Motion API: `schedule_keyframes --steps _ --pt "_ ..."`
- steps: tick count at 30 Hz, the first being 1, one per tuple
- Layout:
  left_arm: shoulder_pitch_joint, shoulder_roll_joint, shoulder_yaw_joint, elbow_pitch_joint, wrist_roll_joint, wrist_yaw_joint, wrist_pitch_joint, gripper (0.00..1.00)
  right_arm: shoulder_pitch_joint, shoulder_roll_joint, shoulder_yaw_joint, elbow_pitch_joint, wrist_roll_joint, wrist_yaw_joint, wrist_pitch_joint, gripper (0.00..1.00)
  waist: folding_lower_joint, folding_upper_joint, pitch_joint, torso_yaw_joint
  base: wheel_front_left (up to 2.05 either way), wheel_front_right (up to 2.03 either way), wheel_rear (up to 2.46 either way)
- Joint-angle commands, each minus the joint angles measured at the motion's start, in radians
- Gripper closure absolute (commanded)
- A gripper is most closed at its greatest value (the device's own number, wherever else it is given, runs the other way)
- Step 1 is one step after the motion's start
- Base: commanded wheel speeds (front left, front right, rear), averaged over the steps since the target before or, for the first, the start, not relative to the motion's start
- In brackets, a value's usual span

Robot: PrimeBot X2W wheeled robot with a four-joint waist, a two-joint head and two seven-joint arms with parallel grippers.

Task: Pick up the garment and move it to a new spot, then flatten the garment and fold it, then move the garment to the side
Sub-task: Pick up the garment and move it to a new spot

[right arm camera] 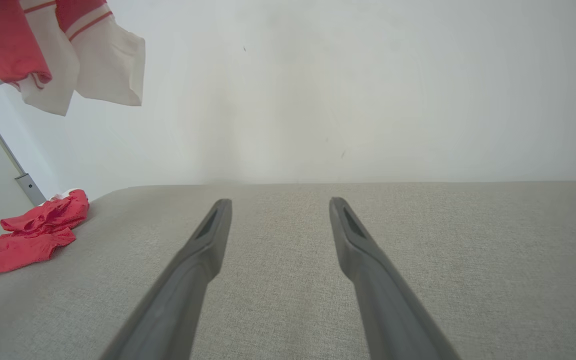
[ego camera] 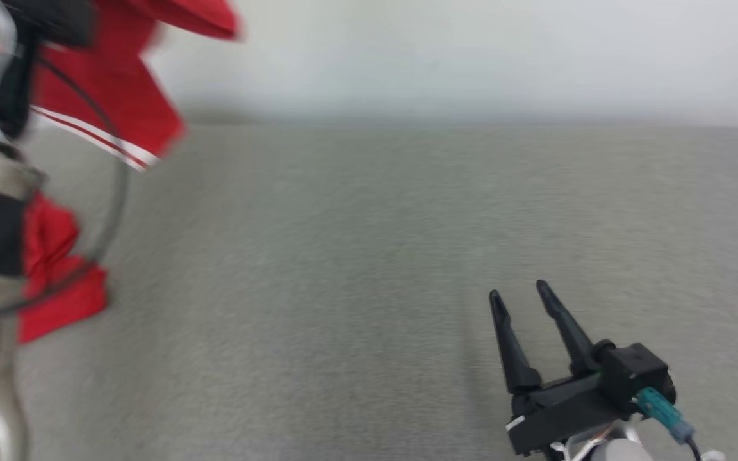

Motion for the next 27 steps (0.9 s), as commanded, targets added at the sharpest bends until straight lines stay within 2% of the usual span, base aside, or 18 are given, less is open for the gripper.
schedule_keyframes --steps 1,7,10,12,14,18,22,23,24,27 --pt "0.043 -0.016 -0.015 -0.038 -0.011 -0.004 0.009 1.0 0.018 0.002 -0.01 -0.007 -0.007 0.001 -0.003 0.0 0.0003 0.0001 -0.051 -0.137 0.0 0.0 0.0" --pt "0.16 -0.074 -0.061 -0.184 -0.038 0.003 0.025 1.0 0.032 0.004 -0.047 -0.035 -0.023 0.001 0.01 0.0 0.0003 0.0001 -0.025 -0.229 0.0 0.0 0.0" --pt "0.258 -0.074 -0.109 -0.255 0.014 0.03 0.013 1.0 0.037 0.005 -0.06 -0.053 -0.028 0.001 0.017 0.0 0.0003 0.0001 -0.004 -0.28 0.0 0.0 0.0" --pt "0.341 -0.107 -0.135 -0.294 0.008 0.051 0.0 1.0 0.038 0.006 -0.065 -0.066 -0.026 0.001 0.023 0.0 0.0003 0.0001 0.01 -0.308 0.0 0.0 0.0" --pt "0.41 -0.101 -0.16 -0.315 0.045 0.074 -0.015 1.0 0.044 0.006 -0.07 -0.075 -0.024 0.001 0.026 0.0 0.0003 0.0001 0.023 -0.328 0.0 0.0 0.0" --pt "0.554 -0.131 -0.209 -0.271 0.044 0.095 -0.046 1.0 0.052 0.007 -0.067 -0.084 -0.019 0.001 0.029 0.0 0.0003 0.0001 0.049 -0.344 0.0 0.0 0.0" --pt "0.636 -0.165 -0.266 -0.14 0.053 0.079 -0.102 1.0 0.038 0.008 -0.051 -0.083 -0.016 0.001 0.029 0.0 0.0003 0.0001 0.064 -0.339 0.0 0.0 0.0" --pt "0.646 -0.17 -0.28 -0.105 0.061 0.071 -0.118 0.8 0.032 0.008 -0.045 -0.08 -0.014 0.001 0.029 0.0 0.0003 0.0001 0.066 -0.336 0.0 0.0 0.0" --pt "0.658 -0.187 -0.281 -0.065 0.045 0.07 -0.131 0.0 0.025 0.008 -0.04 -0.078 -0.012 0.001 0.028 0.0 0.0003 0.0001 0.066 -0.331 0.0 0.0 0.0" --pt "0.675 -0.215 -0.275 0.019 0.021 0.08 -0.183 0.0 0.018 0.007 -0.031 -0.071 -0.012 0.001 0.027 0.0 0.0003 0.0001 0.056 -0.313 0.0 0.0 0.0"
